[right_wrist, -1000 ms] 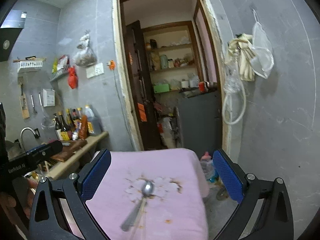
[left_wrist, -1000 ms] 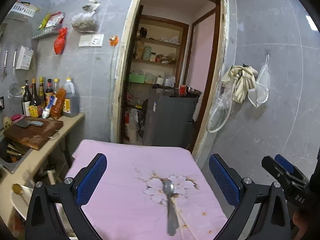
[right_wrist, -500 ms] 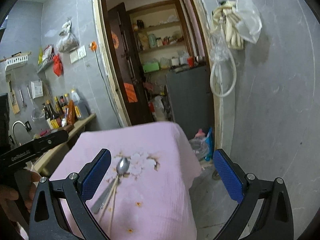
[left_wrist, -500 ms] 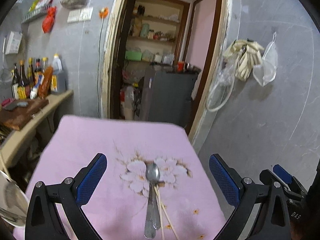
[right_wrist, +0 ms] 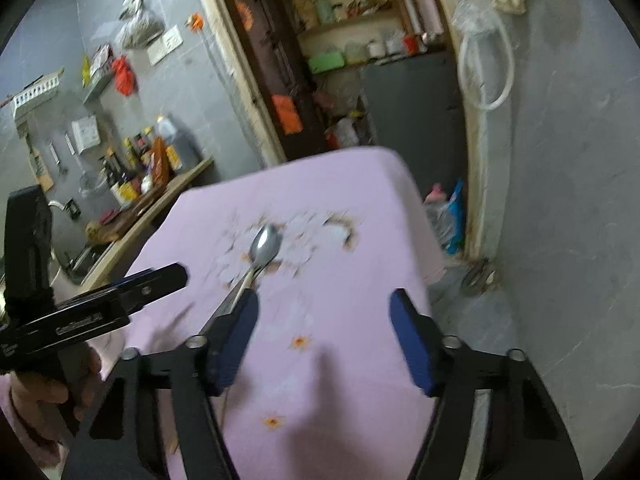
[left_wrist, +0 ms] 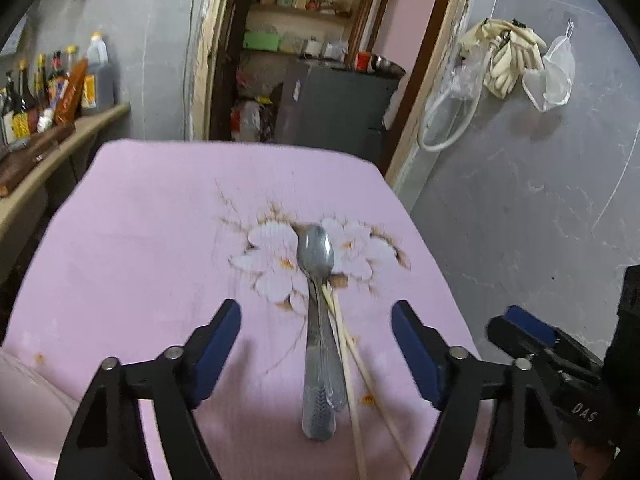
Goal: Organize utensils
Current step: 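Move both tools back over the remaining spoon, knife and chopsticks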
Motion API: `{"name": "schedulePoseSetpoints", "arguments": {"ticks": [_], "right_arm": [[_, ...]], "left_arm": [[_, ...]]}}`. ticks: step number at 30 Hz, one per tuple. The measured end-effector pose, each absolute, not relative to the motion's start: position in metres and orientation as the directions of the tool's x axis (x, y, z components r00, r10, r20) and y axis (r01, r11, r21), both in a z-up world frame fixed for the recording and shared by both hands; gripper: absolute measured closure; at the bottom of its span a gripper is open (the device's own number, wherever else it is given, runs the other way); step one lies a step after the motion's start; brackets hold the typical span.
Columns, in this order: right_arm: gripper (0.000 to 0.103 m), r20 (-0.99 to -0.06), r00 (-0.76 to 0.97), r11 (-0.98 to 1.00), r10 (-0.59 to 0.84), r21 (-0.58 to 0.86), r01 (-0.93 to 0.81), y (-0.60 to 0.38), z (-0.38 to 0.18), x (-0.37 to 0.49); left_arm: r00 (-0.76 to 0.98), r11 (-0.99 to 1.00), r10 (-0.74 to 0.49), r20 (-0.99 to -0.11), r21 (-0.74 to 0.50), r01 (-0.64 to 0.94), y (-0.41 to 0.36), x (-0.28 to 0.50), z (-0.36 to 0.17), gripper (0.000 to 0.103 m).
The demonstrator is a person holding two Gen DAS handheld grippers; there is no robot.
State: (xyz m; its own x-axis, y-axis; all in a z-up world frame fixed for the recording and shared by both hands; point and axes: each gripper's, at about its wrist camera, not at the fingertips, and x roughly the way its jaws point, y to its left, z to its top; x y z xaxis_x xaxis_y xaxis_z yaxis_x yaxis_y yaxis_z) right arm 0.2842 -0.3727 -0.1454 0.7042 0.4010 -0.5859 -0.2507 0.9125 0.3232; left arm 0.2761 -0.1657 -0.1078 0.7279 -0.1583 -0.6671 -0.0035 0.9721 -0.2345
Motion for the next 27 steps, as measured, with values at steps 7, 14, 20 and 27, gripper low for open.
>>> {"name": "schedulePoseSetpoints", "arguments": {"ticks": [7,14,20,27], "right_arm": [[0.068,-0.636,0.599,0.874,0.487,0.344,-0.344,-0.332,-0.169,0.280],[0.078,-0.678,0.521,0.848,0.519,0.332,-0.412,-0.302,-0.180,0.282],[0.081,-0.714,0.500,0.857,0.491,0.293,-0.423,-0.292,-0.185,0.281],[0.082,-0.754,0.532,0.893,0.385,0.159,-0.420,-0.279,-0.181,0.270]], "left_arm": [[0.682,0.962,-0.207,-0.701,-0.271,0.014,-0.155,0.278,-0.125,0.055],[0.656,0.954,-0.233,-0.718,-0.301,0.009,-0.147,0.278,-0.134,0.061],[0.644,0.945,-0.266,-0.717,-0.325,0.029,-0.147,0.280,-0.136,0.067],[0.623,0.938,-0.302,-0.722,-0.342,0.058,-0.151,0.286,-0.138,0.069]]}}
